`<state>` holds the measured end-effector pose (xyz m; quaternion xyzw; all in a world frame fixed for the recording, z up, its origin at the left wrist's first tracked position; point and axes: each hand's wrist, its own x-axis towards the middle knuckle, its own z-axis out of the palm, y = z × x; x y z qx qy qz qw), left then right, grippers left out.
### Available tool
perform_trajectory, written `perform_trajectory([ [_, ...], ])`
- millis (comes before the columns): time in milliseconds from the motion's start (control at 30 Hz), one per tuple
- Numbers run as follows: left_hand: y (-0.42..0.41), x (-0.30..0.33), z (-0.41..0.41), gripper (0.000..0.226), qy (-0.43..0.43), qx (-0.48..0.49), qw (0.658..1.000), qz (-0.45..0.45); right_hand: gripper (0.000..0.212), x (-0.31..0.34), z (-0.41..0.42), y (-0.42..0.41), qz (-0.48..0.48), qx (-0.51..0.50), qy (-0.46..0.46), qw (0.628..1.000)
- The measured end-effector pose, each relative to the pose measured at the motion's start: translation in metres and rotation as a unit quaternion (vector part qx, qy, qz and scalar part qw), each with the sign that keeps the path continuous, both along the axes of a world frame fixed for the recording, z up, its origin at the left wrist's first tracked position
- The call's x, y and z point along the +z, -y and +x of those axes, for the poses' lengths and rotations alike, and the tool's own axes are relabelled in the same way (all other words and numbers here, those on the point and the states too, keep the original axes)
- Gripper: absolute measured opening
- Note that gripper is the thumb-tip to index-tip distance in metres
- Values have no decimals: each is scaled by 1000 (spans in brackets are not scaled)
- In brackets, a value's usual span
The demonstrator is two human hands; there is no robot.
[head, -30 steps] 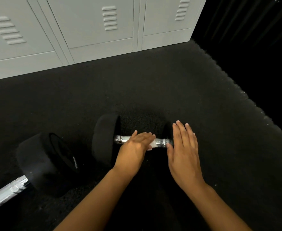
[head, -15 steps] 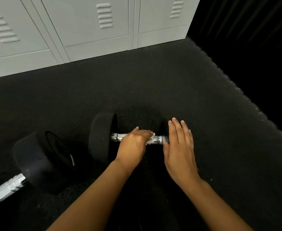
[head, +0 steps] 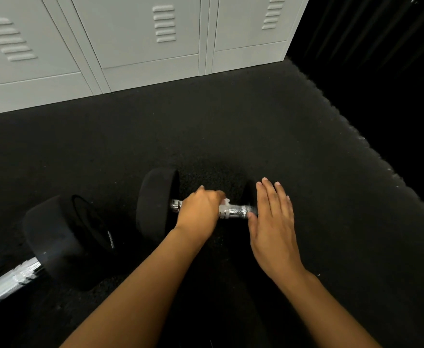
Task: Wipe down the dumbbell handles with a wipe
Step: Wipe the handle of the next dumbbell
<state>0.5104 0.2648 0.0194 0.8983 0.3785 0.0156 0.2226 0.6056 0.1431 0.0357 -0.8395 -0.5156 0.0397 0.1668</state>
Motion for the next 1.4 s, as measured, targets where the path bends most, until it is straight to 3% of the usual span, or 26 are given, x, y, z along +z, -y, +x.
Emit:
perform_trajectory([
  [167, 2, 8, -8, 21, -27, 29, 999, 26, 51, -3, -1, 1, 7, -9, 13, 1000],
  [333, 8, 5, 6, 19, 22, 8, 1000, 11, 53, -5, 0, -1, 11, -11, 24, 1000],
  [467, 18, -10, -27, 26, 129, -55, 979, 147, 54, -5, 1, -1, 8, -10, 32, 999],
  [533, 23, -22, -36, 31, 134, -79, 966, 207, 54, -7, 1, 0, 7, -14, 37, 999],
  [600, 25, -26, -29, 24, 146, -90, 962, 214, 54, -8, -1, -1, 9, -20, 42, 999],
  [700, 26, -28, -13, 35, 164, -101, 961, 197, 54, -9, 0, -2, 8, -20, 43, 999],
  [800, 20, -28, -25, 25, 182, -151, 946, 224, 53, -7, 2, -2, 11, -13, 31, 999],
  [967, 14, -31, -43, 34, 173, -162, 931, 277, 52, -7, 0, 1, 6, -12, 27, 1000],
  [1067, 23, -34, -34, 43, 179, -143, 934, 274, 52, -9, -1, 0, 8, -18, 32, 999],
  [1233, 19, -33, -41, 36, 176, -150, 929, 289, 50, -6, 2, 0, 13, -8, 23, 1000],
  [1333, 18, -30, -52, 29, 153, -131, 941, 273, 51, -5, 1, 2, 14, -5, 24, 1000],
  [1400, 18, -25, -45, 23, 143, -86, 962, 215, 53, -7, 0, 2, 10, -7, 27, 1000],
])
